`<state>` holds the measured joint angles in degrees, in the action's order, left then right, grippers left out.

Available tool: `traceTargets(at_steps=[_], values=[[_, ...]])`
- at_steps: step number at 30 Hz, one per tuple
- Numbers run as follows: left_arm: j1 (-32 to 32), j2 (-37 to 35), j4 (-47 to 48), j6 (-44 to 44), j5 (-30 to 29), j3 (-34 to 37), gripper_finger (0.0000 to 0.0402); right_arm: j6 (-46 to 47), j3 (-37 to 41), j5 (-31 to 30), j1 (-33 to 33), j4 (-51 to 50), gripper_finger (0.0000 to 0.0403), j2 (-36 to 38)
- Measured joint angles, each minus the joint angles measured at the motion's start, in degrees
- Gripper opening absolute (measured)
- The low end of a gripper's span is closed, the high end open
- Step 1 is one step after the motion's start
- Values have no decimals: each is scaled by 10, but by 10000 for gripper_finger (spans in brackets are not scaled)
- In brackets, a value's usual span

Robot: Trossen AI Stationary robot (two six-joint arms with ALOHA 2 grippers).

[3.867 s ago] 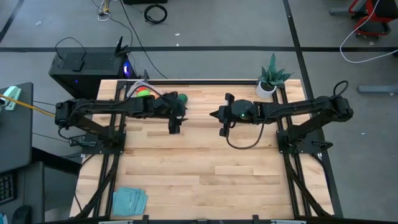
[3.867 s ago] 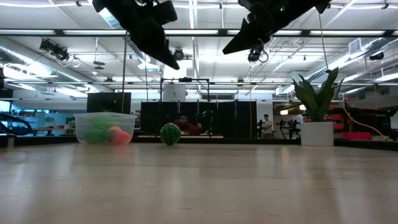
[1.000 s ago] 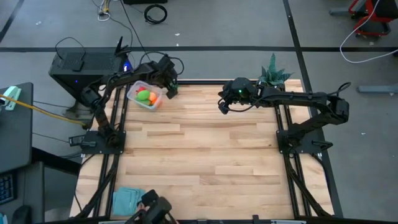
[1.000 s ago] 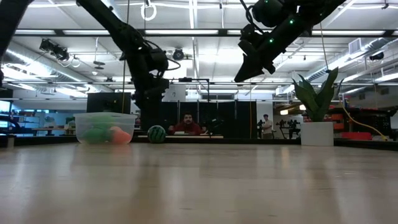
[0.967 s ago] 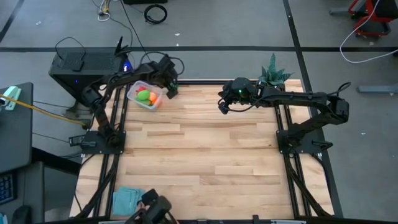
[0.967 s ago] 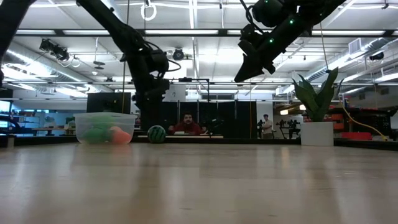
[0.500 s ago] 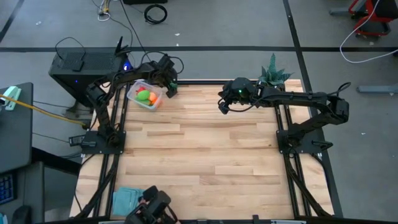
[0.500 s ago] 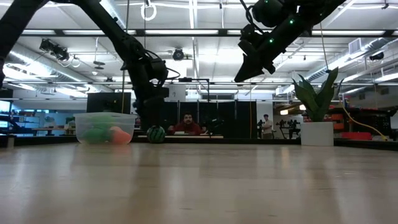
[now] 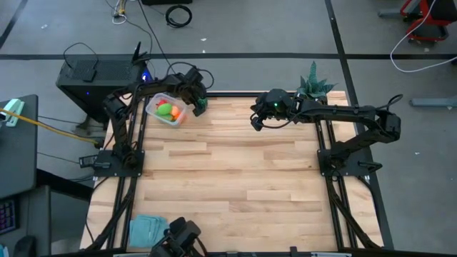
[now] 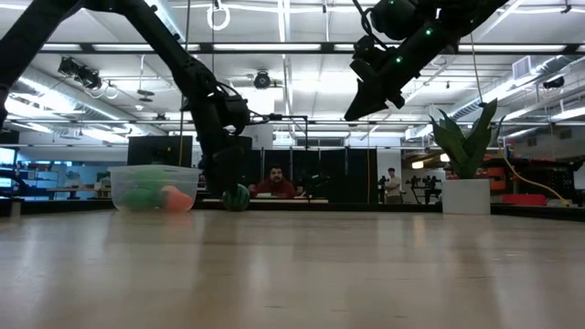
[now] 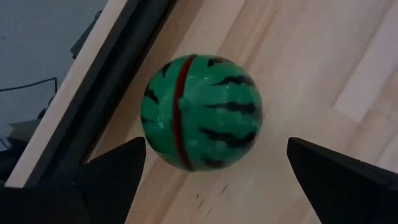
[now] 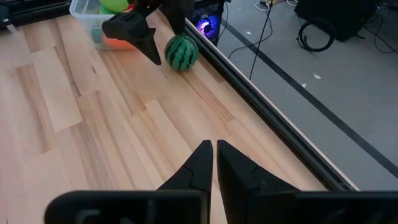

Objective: Pick and placing Produce into tupperware
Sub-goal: Put the green watermelon into the transparent bin

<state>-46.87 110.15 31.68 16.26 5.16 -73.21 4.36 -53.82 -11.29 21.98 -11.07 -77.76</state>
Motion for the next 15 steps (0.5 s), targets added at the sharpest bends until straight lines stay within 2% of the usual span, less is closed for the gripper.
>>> traceTargets(at_steps=[15], values=[[17, 1, -77, 29, -10, 0, 400, 0, 0, 0, 0, 0, 29, 0]])
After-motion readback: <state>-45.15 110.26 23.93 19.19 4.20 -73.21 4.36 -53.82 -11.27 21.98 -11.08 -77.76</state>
